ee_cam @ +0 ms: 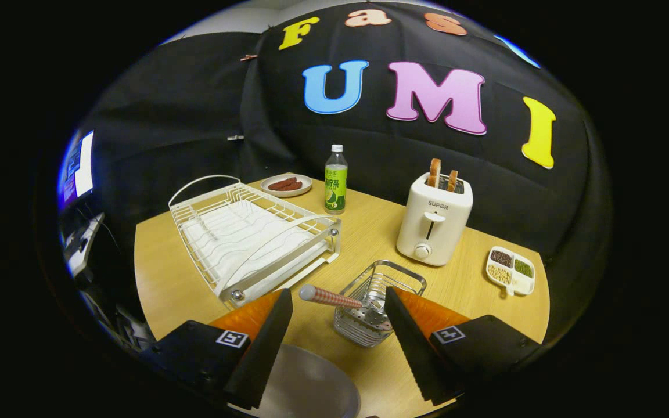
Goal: Take the plate from the dish rack, then take the spoon from the basket and place it into the plate.
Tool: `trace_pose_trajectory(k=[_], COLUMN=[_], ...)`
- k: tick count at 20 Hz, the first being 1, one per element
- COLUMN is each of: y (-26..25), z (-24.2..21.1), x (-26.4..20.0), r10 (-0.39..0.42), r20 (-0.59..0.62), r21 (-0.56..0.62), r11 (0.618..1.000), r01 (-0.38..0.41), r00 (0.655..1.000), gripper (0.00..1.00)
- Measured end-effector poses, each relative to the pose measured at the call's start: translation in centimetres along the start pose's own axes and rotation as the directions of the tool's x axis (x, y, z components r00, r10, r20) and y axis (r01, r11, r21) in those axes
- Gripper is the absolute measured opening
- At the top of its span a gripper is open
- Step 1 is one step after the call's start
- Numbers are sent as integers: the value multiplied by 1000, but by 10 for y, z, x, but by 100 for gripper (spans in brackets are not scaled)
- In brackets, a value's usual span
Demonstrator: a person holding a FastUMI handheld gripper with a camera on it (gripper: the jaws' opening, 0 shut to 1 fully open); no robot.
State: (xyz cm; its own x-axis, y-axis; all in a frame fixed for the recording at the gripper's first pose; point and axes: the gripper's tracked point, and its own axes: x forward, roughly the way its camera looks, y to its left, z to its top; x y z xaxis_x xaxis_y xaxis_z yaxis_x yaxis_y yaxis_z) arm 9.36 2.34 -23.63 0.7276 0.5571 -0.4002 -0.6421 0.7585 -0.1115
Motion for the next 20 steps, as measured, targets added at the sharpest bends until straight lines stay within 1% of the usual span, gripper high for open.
trace_pose_trajectory(k=[1, 2, 3, 4, 5, 7, 9, 10, 11, 12, 14, 16, 17, 18, 19, 20], y=[4, 4, 4, 3, 3, 4, -1, -4, -2, -1, -8, -12, -11, -15, -24, -36], z=[-2, -5, -7, -6, -4, 2, -2, -5, -5, -3, 5, 4, 3, 3, 10, 17], x=[6, 11, 15, 17, 18, 22, 31, 33, 36, 38, 37, 38, 38, 36, 34, 31], r10=[8, 7, 8, 1, -4, -11, -28, -38, -32, -28, -55, -62, -53, -61, -93, -130], r20=[-5, -16, -22, -21, -17, -5, -20, -38, -48, -46, -34, -36, -44, -50, -29, -6], r21=[-11, -11, -4, -1, -2, -10, -15, -6, 17, 39, 38, 28, 32, 24, 8, -5], r11=[1000, 1000, 1000, 1000, 1000, 1000, 1000, 999, 999, 999, 998, 998, 998, 998, 996, 992], r01=[-8, -8, -8, -1, 4, 10, 28, 38, 33, 30, 56, 63, 54, 62, 93, 130], r00=[1000, 1000, 1000, 1000, 1000, 1000, 999, 999, 998, 999, 998, 997, 998, 997, 995, 992], gripper=[98, 95, 89, 78, 76, 76, 69, 57, 53, 52, 50, 42, 40, 40, 40, 31])
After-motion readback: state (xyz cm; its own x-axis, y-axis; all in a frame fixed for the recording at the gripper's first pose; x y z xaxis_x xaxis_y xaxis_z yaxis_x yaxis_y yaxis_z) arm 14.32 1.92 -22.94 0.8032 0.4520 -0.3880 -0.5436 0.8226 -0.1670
